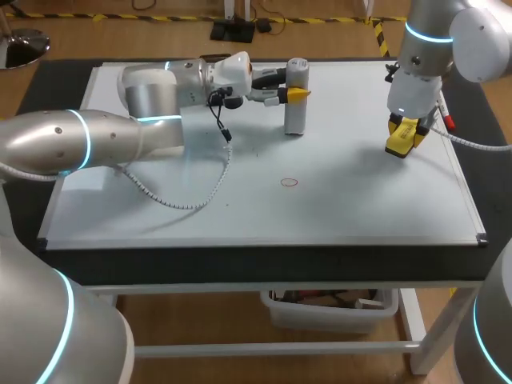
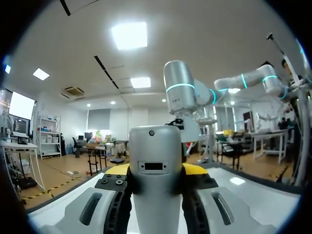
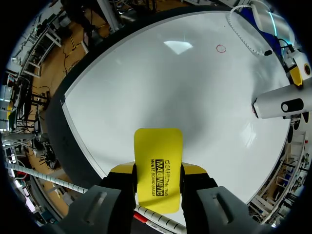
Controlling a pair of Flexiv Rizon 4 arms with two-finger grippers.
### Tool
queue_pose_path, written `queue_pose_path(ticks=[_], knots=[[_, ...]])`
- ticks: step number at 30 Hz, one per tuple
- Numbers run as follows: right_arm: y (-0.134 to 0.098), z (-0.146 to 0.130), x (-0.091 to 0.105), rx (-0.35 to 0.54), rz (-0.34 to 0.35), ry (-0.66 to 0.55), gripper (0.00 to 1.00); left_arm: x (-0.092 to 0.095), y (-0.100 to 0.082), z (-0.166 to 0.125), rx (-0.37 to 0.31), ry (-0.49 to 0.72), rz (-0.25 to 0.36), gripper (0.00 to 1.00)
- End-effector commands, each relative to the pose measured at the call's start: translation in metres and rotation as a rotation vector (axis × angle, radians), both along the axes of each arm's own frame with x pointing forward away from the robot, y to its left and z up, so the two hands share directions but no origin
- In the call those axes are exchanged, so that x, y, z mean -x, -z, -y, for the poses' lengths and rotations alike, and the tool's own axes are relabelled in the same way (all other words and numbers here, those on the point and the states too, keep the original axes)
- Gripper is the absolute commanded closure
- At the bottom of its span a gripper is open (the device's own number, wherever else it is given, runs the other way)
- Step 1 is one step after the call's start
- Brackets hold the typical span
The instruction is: Pick up the inspection probe, press it on each red-marked spot on the whiteboard one by one, put down the probe, pick up the eraser, and wipe off all the red marks.
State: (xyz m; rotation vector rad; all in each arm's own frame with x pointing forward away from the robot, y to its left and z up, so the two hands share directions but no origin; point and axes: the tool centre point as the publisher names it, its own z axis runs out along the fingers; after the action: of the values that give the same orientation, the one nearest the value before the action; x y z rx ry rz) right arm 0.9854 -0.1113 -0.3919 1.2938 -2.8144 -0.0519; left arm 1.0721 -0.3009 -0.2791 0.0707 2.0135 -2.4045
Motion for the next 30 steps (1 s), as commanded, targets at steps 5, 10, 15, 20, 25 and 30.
queue_pose_path(ticks=[5, 10, 15, 20, 25, 30], knots=[[-0.001, 0.001, -0.001, 0.003, -0.002, -0.003, 1.0, 0.002, -0.024, -0.021, -0.016, -0.041, 0.001, 1.0], [-0.001, 0.001, -0.001, 0.003, -0.002, -0.003, 1.0, 0.004, -0.037, -0.044, -0.001, -0.076, 0.015, 1.0], [-0.001, 0.001, -0.001, 0.003, -0.002, -0.003, 1.0, 0.008, -0.044, -0.073, 0.006, -0.115, 0.026, 1.0], [-0.001, 0.001, -0.001, 0.003, -0.002, -0.003, 1.0, 0.013, -0.05, -0.108, -0.001, -0.169, 0.037, 1.0], [-0.001, 0.001, -0.001, 0.003, -0.002, -0.003, 1.0, 0.017, -0.053, -0.144, -0.016, -0.218, 0.041, 1.0], [-0.001, 0.001, -0.001, 0.003, -0.002, -0.003, 1.0, 0.022, -0.058, -0.179, -0.02, -0.26, 0.05, 1.0]])
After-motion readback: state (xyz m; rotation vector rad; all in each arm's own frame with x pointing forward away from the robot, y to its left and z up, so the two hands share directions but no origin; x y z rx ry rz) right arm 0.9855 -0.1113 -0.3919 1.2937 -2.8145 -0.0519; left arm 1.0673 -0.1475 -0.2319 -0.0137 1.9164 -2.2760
